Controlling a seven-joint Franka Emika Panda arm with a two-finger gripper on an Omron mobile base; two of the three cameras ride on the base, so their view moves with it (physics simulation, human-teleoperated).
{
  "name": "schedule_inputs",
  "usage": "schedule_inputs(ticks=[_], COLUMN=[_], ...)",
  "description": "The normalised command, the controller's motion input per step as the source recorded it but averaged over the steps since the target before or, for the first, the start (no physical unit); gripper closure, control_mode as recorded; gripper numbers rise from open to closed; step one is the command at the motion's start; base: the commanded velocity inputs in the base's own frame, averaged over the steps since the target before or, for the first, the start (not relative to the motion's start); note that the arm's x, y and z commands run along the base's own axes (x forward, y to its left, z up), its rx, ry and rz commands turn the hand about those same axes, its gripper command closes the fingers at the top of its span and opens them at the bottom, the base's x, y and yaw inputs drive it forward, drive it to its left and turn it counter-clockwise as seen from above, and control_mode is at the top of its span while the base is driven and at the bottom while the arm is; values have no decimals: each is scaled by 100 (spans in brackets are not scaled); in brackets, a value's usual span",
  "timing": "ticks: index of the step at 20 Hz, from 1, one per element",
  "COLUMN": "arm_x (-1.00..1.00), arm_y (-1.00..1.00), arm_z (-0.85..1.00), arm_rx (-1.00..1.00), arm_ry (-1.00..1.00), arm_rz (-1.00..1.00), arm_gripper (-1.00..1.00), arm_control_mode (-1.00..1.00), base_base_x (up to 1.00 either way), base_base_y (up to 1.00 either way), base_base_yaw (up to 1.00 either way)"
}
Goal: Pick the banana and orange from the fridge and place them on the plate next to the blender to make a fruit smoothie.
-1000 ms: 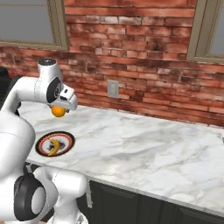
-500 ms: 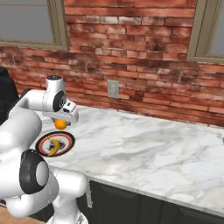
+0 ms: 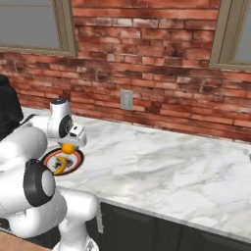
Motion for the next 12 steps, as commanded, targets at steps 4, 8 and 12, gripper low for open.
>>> schedule_inputs(ticks=[4, 8, 12], arm_x=[32, 28, 23], arm_y=[18, 24, 14], arm_z=[-33, -45, -26], arm_rx=[-2, -2, -2], arm_ry=[-2, -2, -4], arm_rz=[0, 0, -3], arm_gripper=[100, 100, -100], arm_control_mode=[-100, -100, -100], base_base_x=[0, 0, 0], base_base_y=[0, 0, 0], base_base_yaw=[0, 0, 0])
